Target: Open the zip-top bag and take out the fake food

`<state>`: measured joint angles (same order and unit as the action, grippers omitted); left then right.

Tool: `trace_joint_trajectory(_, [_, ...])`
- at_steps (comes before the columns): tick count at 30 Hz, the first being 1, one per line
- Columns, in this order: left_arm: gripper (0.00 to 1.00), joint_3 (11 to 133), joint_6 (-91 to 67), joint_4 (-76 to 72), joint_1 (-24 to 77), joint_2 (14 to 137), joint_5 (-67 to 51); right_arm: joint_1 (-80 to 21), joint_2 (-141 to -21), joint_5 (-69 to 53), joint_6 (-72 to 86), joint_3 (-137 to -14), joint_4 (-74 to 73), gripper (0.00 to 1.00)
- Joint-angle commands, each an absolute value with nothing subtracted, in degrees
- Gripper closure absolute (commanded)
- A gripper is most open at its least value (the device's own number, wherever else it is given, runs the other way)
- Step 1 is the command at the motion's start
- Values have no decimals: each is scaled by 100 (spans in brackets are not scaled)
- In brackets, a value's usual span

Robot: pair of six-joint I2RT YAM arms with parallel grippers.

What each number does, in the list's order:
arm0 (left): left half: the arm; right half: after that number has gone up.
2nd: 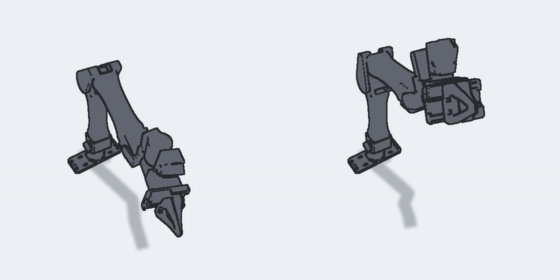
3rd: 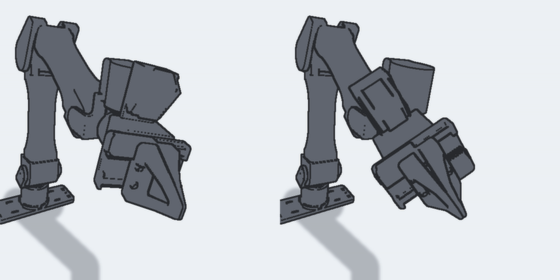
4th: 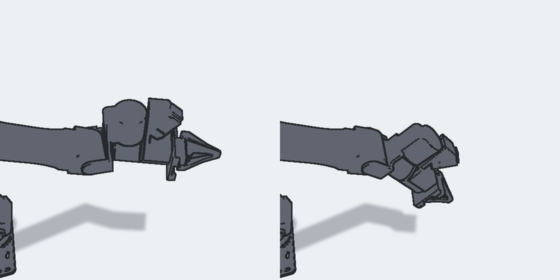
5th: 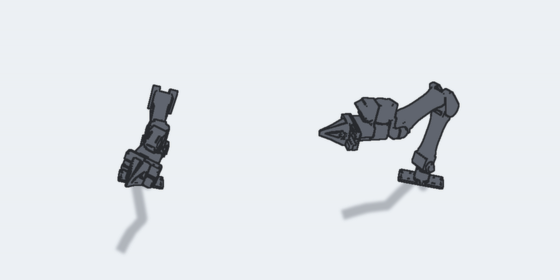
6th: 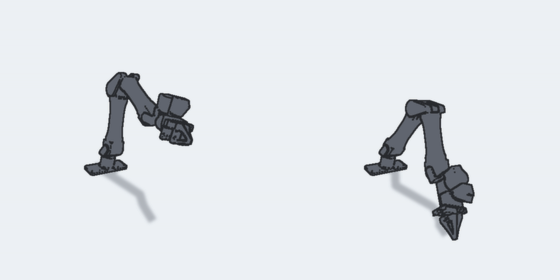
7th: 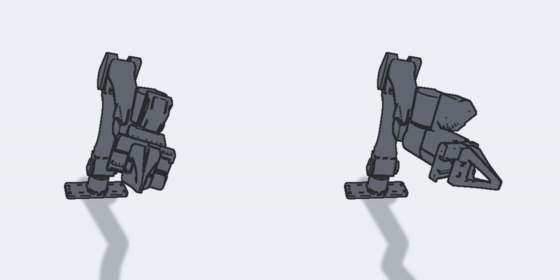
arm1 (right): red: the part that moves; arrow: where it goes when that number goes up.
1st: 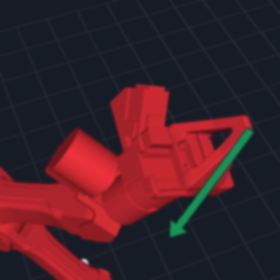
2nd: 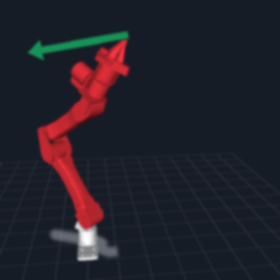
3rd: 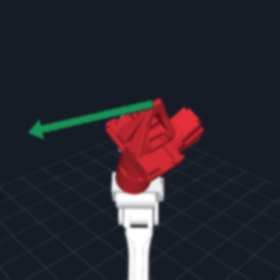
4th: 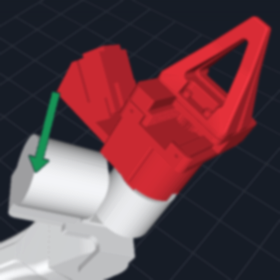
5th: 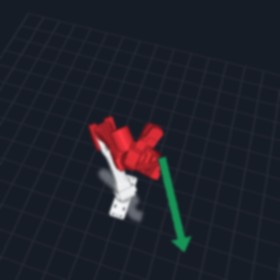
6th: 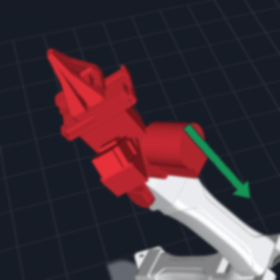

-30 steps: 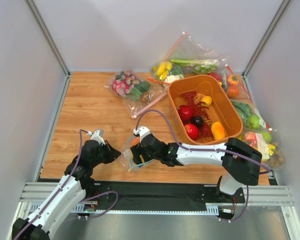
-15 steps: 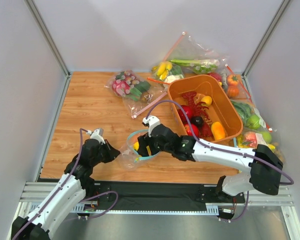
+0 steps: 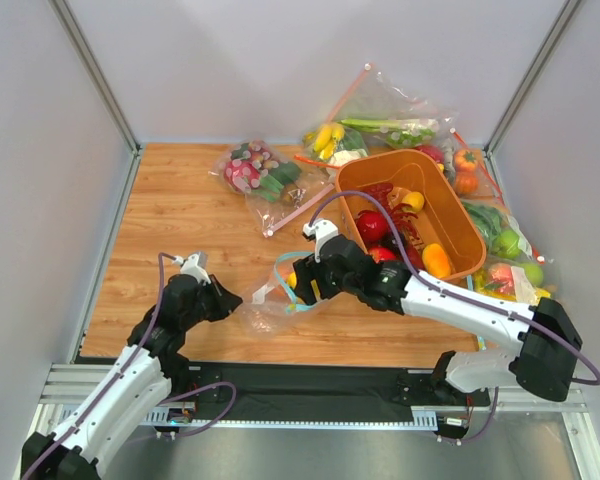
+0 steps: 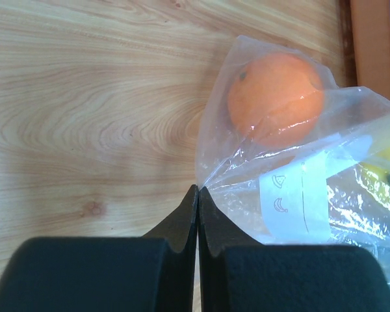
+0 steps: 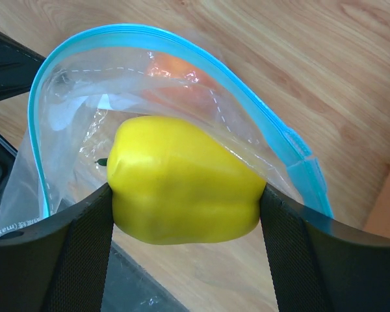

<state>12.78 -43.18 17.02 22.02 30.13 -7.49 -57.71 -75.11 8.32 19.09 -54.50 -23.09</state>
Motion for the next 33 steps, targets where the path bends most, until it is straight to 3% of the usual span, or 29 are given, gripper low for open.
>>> trace_joint_trajectory(1, [100, 1424, -4087, 2012, 2153, 3050, -334, -5476, -7058, 985, 1661, -5608, -2558, 66])
trace_joint_trajectory(16, [100, 1783, -3929, 1381, 2162, 3787, -483, -5274, -7400, -1651, 1511, -6529, -2461, 67])
trace_joint_trajectory(22, [100, 2171, -3744, 1239, 2153, 4315, -519, -5282, -7708, -1574, 1529, -6952, -2601, 69])
trace_joint_trajectory(33, [100, 2180, -3604, 1468, 2153, 4351, -308, -4826, -6768, -801, 1363, -7251, -3005, 70])
